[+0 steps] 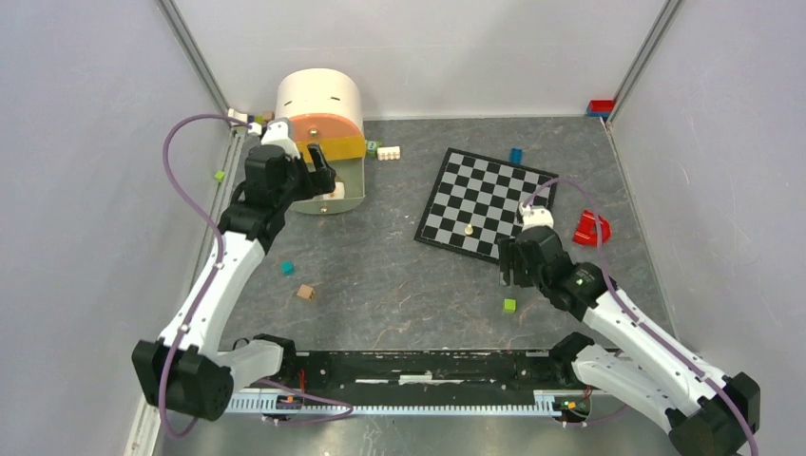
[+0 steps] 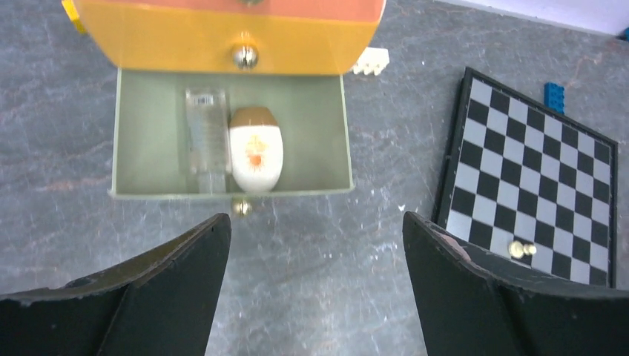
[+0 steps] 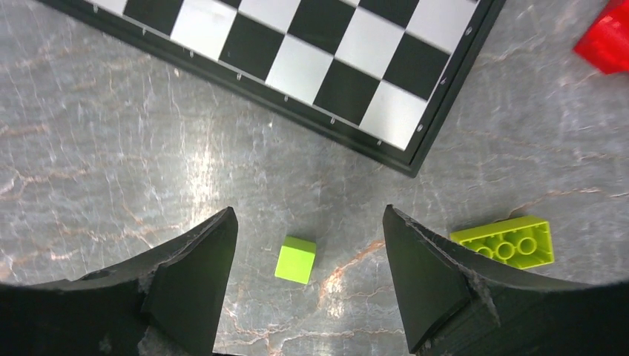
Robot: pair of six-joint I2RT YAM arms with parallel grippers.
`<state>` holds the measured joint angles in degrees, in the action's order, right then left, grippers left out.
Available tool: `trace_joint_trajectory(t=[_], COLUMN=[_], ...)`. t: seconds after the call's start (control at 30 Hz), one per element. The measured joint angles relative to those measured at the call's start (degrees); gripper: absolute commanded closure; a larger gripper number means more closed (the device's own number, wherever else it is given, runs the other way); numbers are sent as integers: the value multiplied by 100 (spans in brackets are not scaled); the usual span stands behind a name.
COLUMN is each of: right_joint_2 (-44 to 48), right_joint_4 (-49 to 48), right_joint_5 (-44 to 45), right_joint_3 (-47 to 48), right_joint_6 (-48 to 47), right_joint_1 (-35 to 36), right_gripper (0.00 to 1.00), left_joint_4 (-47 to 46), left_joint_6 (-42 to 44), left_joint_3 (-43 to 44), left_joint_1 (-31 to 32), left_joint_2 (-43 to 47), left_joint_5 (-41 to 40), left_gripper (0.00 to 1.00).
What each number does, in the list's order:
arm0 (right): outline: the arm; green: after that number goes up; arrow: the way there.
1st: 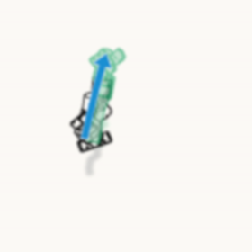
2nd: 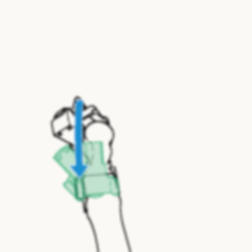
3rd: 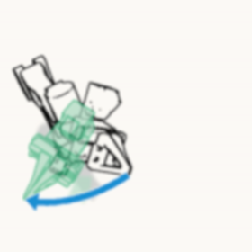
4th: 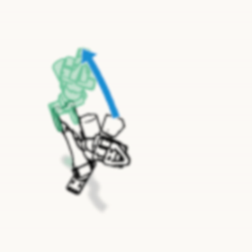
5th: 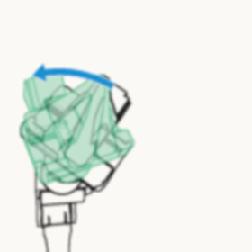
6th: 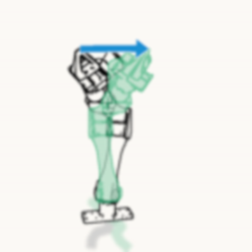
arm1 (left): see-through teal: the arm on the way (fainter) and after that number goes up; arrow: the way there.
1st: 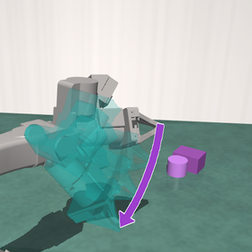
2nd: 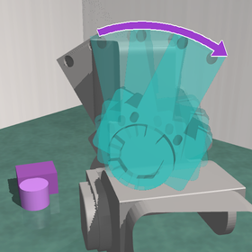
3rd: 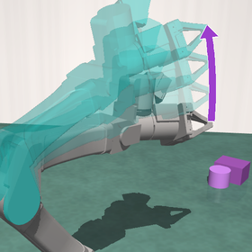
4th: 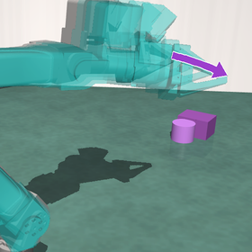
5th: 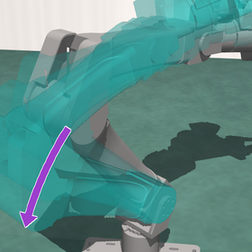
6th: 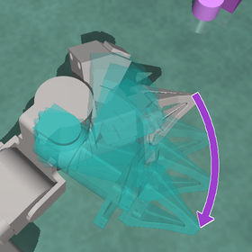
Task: Organize the makeup
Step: Place the makeup in the drawer, then close the drawer in the storage box.
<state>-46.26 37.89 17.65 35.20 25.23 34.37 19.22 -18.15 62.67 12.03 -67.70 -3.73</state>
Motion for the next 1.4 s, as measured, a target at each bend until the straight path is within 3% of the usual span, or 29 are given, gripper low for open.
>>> trace_joint_trajectory(t=[0.2, 0.6, 0.97, 1.4], right_joint_2=[-361, -514, -518, -365], right_joint_4=[216, 1027, 977, 538], right_joint_5=[531, 979, -245, -1029], right_joint_3=[673, 1606, 1209, 643], right_joint_6=[0, -66, -133, -164], right_joint_1=[-166, -1539, -3626, -3910], right_gripper=[18, 14, 13, 12], left_joint_4=[540, 1165, 1204, 1375], left_joint_6=[-149, -221, -221, -223], left_joint_3=[-673, -1757, -1777, -1775], left_joint_1=[4, 11, 170, 225], left_joint_2=[949, 1768, 1963, 1963], left_joint_5=[177, 365, 114, -221], left_gripper=[6, 6, 5, 1])
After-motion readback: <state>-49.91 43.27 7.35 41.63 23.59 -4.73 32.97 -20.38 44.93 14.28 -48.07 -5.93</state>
